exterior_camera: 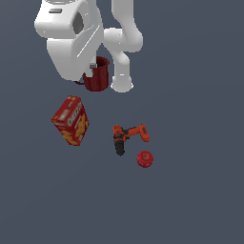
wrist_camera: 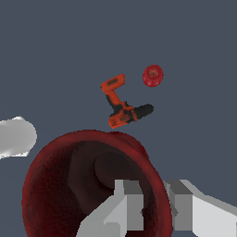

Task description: Pick up a designated object from a clutter of objects.

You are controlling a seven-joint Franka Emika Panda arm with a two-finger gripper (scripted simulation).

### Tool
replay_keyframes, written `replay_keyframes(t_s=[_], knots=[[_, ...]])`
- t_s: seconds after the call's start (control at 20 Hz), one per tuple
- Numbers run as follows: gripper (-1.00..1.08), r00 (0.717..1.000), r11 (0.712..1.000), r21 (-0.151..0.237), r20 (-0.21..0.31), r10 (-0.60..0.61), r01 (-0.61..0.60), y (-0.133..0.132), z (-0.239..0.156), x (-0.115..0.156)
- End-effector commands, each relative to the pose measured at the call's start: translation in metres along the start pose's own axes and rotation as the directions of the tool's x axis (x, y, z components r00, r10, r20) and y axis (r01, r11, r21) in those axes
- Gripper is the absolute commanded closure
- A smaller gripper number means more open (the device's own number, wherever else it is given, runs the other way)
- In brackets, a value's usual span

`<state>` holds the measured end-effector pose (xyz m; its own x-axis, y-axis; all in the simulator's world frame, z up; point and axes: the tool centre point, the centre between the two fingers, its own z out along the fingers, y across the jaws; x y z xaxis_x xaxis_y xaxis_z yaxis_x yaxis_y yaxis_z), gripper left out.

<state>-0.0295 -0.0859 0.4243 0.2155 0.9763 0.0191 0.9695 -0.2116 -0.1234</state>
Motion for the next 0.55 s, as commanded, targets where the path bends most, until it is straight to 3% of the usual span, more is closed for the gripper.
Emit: replay_keyframes(t_s=[0.0,0.5], knots=[[1.08,1.0,1.0,-0.001,0.0,0.0,0.0,-0.01,-0.015,-0.004],[1.08,1.0,1.0,-0.001,0.001,0.0,0.0,-0.021,-0.035,-0.011]])
